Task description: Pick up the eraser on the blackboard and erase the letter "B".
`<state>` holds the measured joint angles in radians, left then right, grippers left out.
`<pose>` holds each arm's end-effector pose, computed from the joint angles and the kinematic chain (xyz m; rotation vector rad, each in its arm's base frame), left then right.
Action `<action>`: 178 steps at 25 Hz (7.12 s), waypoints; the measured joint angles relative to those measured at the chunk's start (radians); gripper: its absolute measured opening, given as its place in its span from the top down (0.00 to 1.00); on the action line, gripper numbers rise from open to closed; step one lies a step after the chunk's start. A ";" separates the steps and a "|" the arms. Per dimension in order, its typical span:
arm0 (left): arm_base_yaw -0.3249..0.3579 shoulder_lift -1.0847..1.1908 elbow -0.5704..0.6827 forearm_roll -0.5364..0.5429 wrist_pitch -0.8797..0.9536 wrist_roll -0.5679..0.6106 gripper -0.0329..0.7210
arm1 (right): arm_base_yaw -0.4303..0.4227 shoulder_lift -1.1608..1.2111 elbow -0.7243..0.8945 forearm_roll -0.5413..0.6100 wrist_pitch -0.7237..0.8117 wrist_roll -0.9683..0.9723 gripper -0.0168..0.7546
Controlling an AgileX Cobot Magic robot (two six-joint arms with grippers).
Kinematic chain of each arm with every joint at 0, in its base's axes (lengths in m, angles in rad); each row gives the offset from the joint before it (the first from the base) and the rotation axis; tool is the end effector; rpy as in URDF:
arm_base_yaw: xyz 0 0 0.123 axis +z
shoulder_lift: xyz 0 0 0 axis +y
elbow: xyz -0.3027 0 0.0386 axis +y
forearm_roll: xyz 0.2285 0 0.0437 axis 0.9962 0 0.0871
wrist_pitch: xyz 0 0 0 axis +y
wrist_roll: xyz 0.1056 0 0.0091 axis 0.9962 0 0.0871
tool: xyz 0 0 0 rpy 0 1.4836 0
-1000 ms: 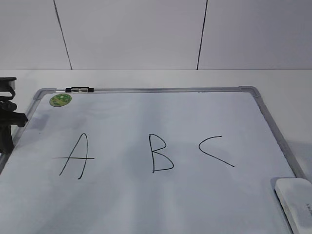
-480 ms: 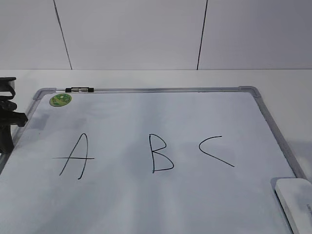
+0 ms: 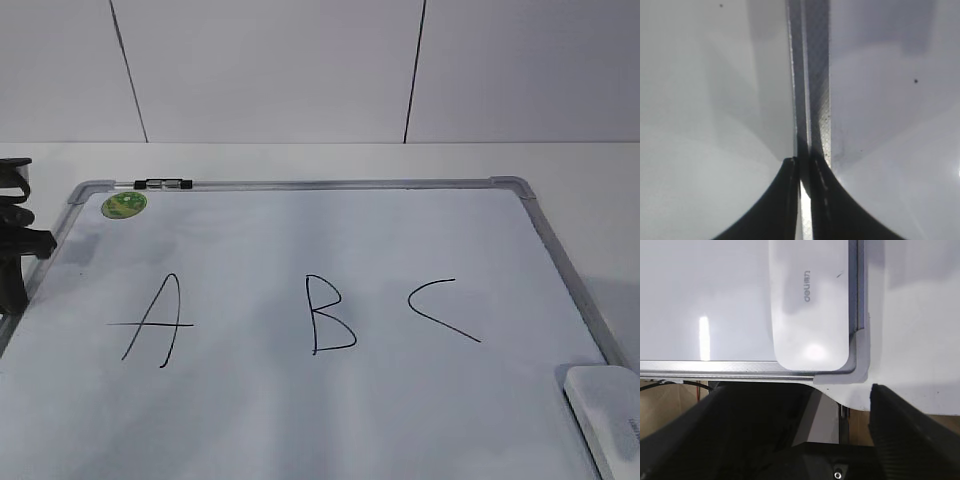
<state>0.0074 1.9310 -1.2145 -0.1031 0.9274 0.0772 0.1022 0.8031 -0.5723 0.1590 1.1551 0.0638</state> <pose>0.3455 -0.0062 0.1699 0.0133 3.1214 -0.1284 0.0765 0.0233 0.2570 0.0086 2.8729 0.2538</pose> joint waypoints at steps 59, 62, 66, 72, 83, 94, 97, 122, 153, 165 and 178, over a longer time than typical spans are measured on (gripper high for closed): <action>0.000 0.000 0.000 -0.005 0.002 0.000 0.92 | 0.008 0.694 -0.155 0.000 -0.160 -0.115 0.10; 0.000 0.000 0.000 -0.005 0.002 0.000 0.92 | 0.021 0.705 -0.157 0.000 -0.160 -0.116 0.10; 0.000 0.000 0.000 -0.005 0.002 0.000 0.92 | 0.025 0.712 -0.157 -0.001 -0.160 -0.116 0.11; 0.000 0.000 0.000 -0.005 0.002 0.000 0.92 | 0.025 0.713 -0.157 -0.005 -0.160 -0.119 0.21; 0.000 0.000 0.000 -0.005 0.002 0.000 0.92 | 0.025 0.713 -0.162 -0.006 -0.158 -0.119 0.26; 0.000 0.000 0.000 -0.005 0.002 0.000 0.92 | 0.025 0.716 -0.292 -0.006 -0.019 -0.119 0.26; 0.000 0.000 0.000 -0.005 0.002 0.000 0.92 | 0.025 0.716 -0.376 -0.006 0.026 -0.110 0.26; 0.000 0.000 0.000 -0.005 0.004 0.000 0.92 | 0.429 1.360 -1.162 -0.020 0.066 0.012 0.26; 0.002 0.002 -0.002 0.016 0.020 0.002 0.92 | 0.627 1.435 -1.240 -0.007 0.087 0.025 0.26; 0.002 0.002 -0.002 0.014 0.020 0.002 0.92 | 0.402 1.435 -1.240 0.026 0.083 0.046 0.26; 0.002 0.002 -0.002 0.016 0.026 0.002 0.92 | 0.558 1.435 -1.240 0.006 0.076 0.015 0.26</action>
<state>0.0099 1.9327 -1.2167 -0.0876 0.9538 0.0790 0.6606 2.2386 -1.8122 0.1649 1.2311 0.0792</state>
